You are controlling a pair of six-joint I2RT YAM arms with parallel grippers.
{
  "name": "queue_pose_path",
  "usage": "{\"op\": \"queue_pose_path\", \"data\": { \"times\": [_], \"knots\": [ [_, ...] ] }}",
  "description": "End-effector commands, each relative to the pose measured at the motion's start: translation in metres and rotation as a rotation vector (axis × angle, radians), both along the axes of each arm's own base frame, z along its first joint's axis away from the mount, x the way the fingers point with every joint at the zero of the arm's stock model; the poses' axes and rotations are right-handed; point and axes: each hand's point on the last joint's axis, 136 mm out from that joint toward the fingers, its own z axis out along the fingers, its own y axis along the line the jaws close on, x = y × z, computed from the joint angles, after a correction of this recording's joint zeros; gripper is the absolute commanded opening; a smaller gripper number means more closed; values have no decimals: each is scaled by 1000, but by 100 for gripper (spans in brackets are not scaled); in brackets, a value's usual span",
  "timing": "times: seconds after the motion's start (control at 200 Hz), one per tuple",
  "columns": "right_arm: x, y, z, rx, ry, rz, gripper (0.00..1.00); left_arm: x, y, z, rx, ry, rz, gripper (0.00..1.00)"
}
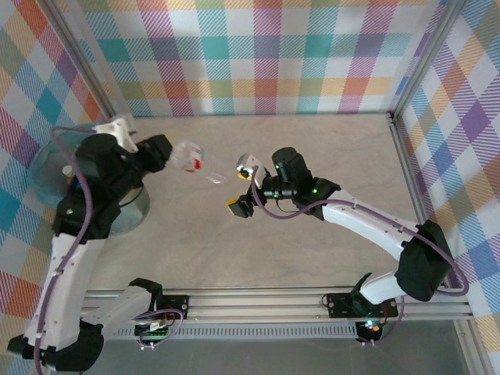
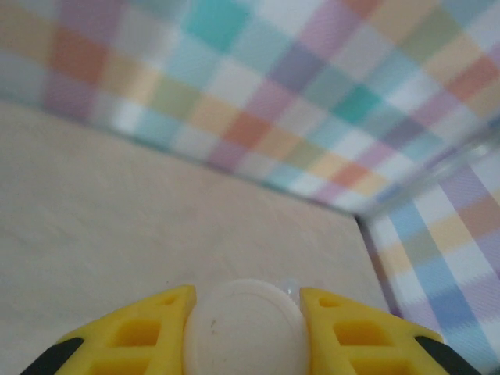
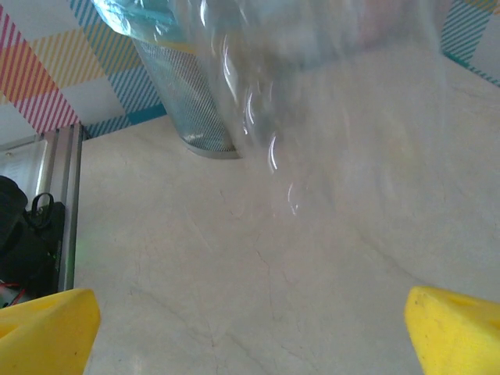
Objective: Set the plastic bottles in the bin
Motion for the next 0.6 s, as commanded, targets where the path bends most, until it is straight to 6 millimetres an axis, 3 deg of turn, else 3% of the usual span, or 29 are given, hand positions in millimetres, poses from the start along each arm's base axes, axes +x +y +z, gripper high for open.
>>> {"op": "queue_pose_path", "data": {
  "times": [0.0, 0.2, 0.37, 0.48, 0.595],
  "knots": [
    [-8, 10, 30, 62, -25, 16, 99, -16, 59, 36, 219, -80, 266, 0],
    [-48, 58, 41, -27, -105, 160, 100, -34, 111, 83, 419, -124, 528, 0],
    [-67, 89, 51, 9, -97, 254, 100, -47, 148, 111, 610, -85, 757, 0],
    [-71, 99, 49, 7, -86, 271, 100, -41, 161, 113, 764, 1, 847, 0],
    [-73, 101, 43, -3, -68, 280, 100, -23, 169, 100, 858, 97, 870, 0]
  ]
}}
